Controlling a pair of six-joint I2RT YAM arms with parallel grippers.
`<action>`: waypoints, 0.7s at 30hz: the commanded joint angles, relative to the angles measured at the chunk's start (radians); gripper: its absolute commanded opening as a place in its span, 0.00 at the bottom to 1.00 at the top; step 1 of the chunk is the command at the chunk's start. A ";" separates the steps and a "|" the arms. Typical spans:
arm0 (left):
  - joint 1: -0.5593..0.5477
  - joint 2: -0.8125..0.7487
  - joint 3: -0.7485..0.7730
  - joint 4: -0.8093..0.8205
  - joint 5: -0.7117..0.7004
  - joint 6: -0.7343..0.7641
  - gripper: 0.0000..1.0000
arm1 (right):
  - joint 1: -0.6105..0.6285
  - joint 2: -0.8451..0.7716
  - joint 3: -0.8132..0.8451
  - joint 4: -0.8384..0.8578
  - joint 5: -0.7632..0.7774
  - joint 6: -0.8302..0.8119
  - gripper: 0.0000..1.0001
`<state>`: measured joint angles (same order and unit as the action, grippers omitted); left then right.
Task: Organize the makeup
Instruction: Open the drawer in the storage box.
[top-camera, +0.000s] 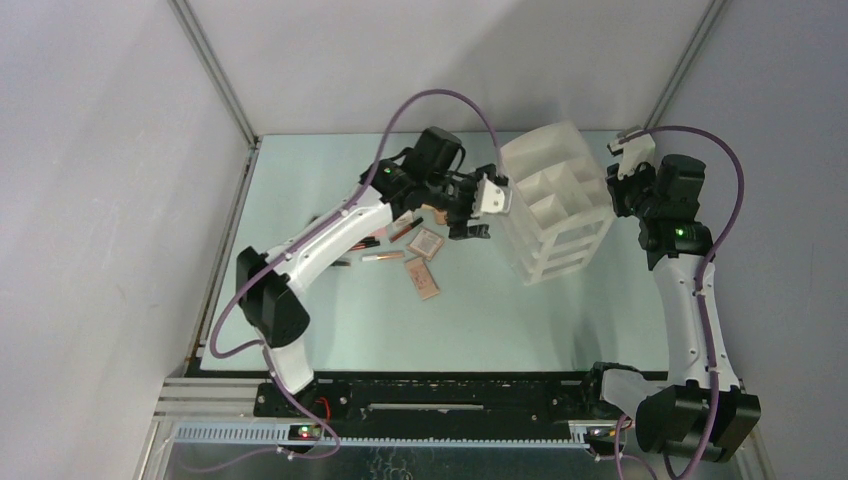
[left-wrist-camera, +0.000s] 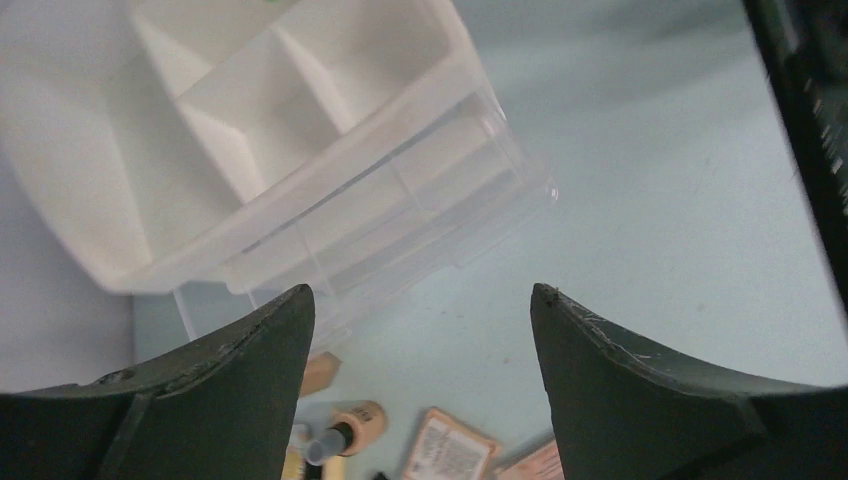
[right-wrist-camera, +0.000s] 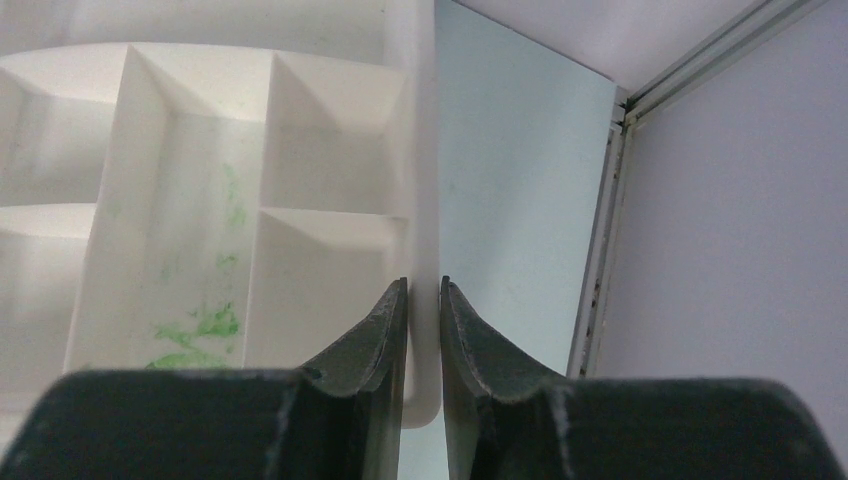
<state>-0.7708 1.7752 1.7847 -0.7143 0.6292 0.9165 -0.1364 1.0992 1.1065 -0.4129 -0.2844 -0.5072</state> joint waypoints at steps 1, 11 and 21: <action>-0.033 0.063 0.098 -0.128 -0.074 0.284 0.80 | -0.001 0.009 0.049 0.015 -0.061 -0.003 0.25; -0.081 0.173 0.112 -0.135 -0.199 0.463 0.69 | -0.012 0.005 0.050 0.012 -0.071 -0.001 0.25; -0.087 0.117 0.066 -0.235 -0.284 0.567 0.42 | -0.023 0.011 0.049 0.037 -0.034 -0.016 0.25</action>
<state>-0.8547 1.9556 1.8545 -0.8474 0.3969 1.4212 -0.1532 1.1049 1.1099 -0.4126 -0.3241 -0.5117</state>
